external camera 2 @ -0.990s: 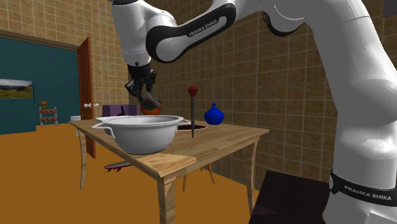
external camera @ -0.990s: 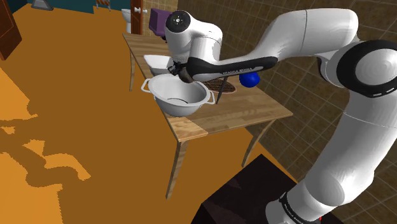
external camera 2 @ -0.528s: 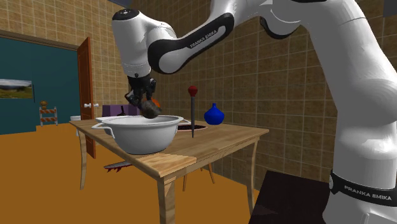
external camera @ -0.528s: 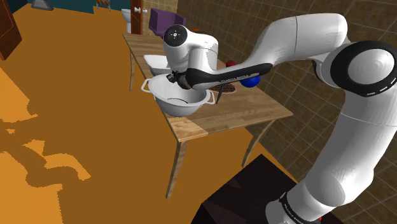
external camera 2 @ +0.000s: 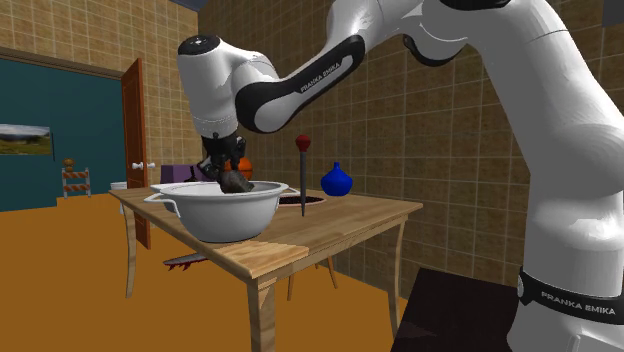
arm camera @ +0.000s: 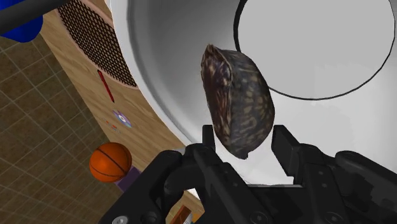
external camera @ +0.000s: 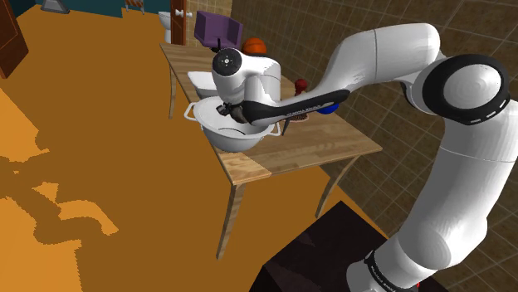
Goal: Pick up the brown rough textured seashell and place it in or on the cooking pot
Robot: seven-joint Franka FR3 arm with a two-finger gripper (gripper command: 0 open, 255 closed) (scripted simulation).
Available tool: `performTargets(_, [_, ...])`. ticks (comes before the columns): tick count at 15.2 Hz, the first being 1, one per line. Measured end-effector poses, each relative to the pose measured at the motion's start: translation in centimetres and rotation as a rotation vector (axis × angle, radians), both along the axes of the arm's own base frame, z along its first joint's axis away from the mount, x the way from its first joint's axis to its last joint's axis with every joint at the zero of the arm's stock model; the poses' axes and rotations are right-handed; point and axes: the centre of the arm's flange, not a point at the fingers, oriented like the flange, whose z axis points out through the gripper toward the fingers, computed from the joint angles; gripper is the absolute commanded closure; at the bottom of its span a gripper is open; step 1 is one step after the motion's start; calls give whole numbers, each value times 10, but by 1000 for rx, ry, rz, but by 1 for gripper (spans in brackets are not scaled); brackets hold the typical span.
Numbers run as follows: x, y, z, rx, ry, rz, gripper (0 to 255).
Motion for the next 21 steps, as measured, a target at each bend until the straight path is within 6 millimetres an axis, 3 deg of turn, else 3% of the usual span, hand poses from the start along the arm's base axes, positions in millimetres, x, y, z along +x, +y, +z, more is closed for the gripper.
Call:
performTargets(4, [0, 0, -1, 0, 0, 0, 255])
performTargets(5, [0, 0, -1, 0, 0, 0, 0])
performTargets(11, [0, 0, -1, 0, -1, 0, 0])
performTargets(16, [-22, 25, 31, 0, -2, 1, 0])
performTargets(21, [-24, 27, 34, 0, -1, 0, 0])
